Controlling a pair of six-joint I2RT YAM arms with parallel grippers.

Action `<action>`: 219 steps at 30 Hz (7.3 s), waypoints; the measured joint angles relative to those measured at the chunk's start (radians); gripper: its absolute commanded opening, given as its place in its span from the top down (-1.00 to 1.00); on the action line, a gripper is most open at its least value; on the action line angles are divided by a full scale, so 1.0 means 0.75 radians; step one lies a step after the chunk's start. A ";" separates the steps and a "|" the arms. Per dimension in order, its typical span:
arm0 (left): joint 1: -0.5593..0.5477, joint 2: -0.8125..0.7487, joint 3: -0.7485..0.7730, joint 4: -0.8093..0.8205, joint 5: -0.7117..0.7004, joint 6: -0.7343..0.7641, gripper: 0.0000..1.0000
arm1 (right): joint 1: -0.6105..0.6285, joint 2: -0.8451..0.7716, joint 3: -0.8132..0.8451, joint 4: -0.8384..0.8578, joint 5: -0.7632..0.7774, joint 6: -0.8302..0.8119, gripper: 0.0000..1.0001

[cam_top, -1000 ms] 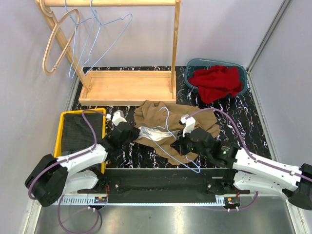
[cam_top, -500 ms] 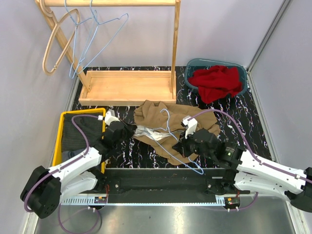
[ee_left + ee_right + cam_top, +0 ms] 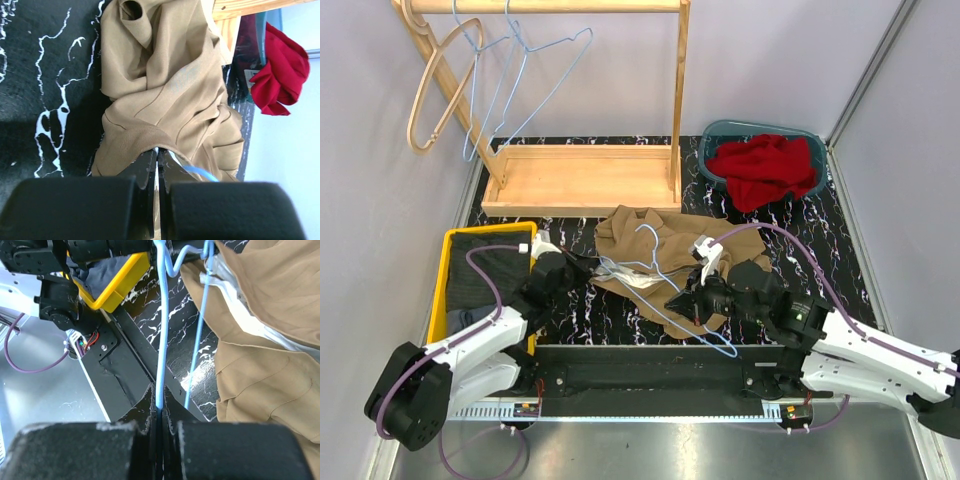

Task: Place the skirt on the hanger

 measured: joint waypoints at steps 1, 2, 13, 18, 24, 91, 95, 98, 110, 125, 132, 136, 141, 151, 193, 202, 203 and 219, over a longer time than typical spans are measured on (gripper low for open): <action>0.002 0.000 0.000 0.007 0.004 -0.004 1.00 | 0.000 0.008 0.000 0.003 -0.005 0.000 1.00; 0.003 -0.001 -0.001 0.018 0.007 -0.009 1.00 | 0.000 0.013 0.000 0.005 -0.007 0.000 1.00; 0.015 -0.048 -0.008 0.029 0.016 -0.031 1.00 | 0.000 0.040 0.000 0.017 -0.021 0.003 1.00; 0.016 -0.053 -0.015 0.024 0.013 -0.031 1.00 | 0.000 0.037 0.000 0.013 -0.048 0.007 1.00; 0.017 -0.051 -0.015 0.021 0.004 -0.022 1.00 | 0.000 0.027 0.000 -0.020 -0.084 0.012 1.00; 0.073 -0.091 -0.015 -0.081 0.090 0.225 0.78 | 0.002 0.221 -0.127 0.272 0.210 -0.066 1.00; 0.073 -0.086 0.001 -0.085 0.087 0.311 0.74 | 0.002 0.279 -0.130 0.384 0.221 -0.092 1.00; 0.073 -0.087 0.005 -0.091 0.083 0.357 0.69 | 0.002 0.285 -0.130 0.432 0.222 -0.115 1.00; 0.073 -0.165 0.007 -0.169 0.057 0.467 0.44 | 0.008 0.352 -0.130 0.537 0.216 -0.137 1.00; 0.073 -0.079 -0.042 -0.123 0.025 0.506 0.68 | 0.016 0.405 -0.130 0.587 0.204 -0.128 1.00; 0.073 -0.083 -0.042 -0.140 0.001 0.505 1.00 | 0.016 0.418 -0.130 0.589 0.203 -0.115 1.00; 0.073 -0.163 -0.039 -0.223 -0.010 0.512 1.00 | 0.016 0.428 -0.128 0.586 0.207 -0.115 1.00; 0.073 -0.255 0.110 -0.508 -0.035 0.583 1.00 | 0.016 0.437 -0.102 0.549 0.217 -0.112 1.00; 0.073 -0.040 0.519 -0.827 -0.052 0.761 1.00 | 0.017 0.406 -0.068 0.476 0.147 -0.117 1.00; 0.270 0.024 0.590 -0.940 0.160 0.809 1.00 | 0.023 0.363 -0.131 0.632 -0.141 -0.153 1.00; 0.276 0.024 0.590 -0.940 0.210 0.808 1.00 | 0.032 0.425 -0.215 0.841 -0.145 -0.180 1.00; 0.276 0.024 0.590 -0.940 0.221 0.809 1.00 | 0.036 0.426 -0.238 0.876 -0.142 -0.186 1.00; 0.311 0.024 0.590 -0.911 0.366 0.882 1.00 | 0.093 0.594 -0.318 1.245 -0.061 -0.231 1.00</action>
